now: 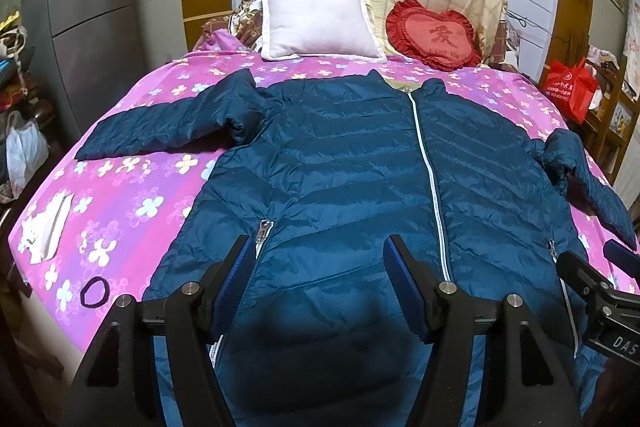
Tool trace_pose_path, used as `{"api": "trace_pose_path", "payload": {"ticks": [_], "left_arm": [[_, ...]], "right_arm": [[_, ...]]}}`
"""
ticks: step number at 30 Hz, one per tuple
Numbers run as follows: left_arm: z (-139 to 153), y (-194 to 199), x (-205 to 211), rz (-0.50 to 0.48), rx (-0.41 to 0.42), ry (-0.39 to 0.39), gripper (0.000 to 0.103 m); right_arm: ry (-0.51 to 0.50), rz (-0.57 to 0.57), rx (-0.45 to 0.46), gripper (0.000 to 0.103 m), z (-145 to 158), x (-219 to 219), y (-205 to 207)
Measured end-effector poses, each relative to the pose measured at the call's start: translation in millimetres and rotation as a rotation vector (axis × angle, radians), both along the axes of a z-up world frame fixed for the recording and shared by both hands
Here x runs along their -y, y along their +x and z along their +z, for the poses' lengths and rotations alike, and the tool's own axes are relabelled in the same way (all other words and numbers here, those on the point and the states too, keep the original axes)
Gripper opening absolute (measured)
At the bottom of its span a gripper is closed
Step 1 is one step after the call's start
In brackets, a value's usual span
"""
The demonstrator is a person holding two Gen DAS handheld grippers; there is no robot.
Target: Fold large clothes
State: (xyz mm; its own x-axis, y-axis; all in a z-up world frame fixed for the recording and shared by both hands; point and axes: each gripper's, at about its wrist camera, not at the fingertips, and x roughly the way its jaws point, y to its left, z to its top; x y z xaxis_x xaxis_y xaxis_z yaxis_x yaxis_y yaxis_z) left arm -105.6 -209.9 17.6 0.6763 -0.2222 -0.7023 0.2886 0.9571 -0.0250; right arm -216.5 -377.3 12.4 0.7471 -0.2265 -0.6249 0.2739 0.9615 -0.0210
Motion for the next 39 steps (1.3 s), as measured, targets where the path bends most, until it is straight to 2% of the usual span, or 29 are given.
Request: {"api": "trace_pose_path", "payload": {"ticks": [16,39], "left_arm": [[-1.6,6.4,0.4,-0.004,-0.009,0.007,0.046],[-10.8,24.7,14.2,0.003,-0.028,0.019,0.046]], "right_arm": [[0.007,-0.005,-0.018,0.103,-2.0,-0.3,9.7],[0.048,-0.012,-0.050,0.103,-8.3,7.8,46.7]]}}
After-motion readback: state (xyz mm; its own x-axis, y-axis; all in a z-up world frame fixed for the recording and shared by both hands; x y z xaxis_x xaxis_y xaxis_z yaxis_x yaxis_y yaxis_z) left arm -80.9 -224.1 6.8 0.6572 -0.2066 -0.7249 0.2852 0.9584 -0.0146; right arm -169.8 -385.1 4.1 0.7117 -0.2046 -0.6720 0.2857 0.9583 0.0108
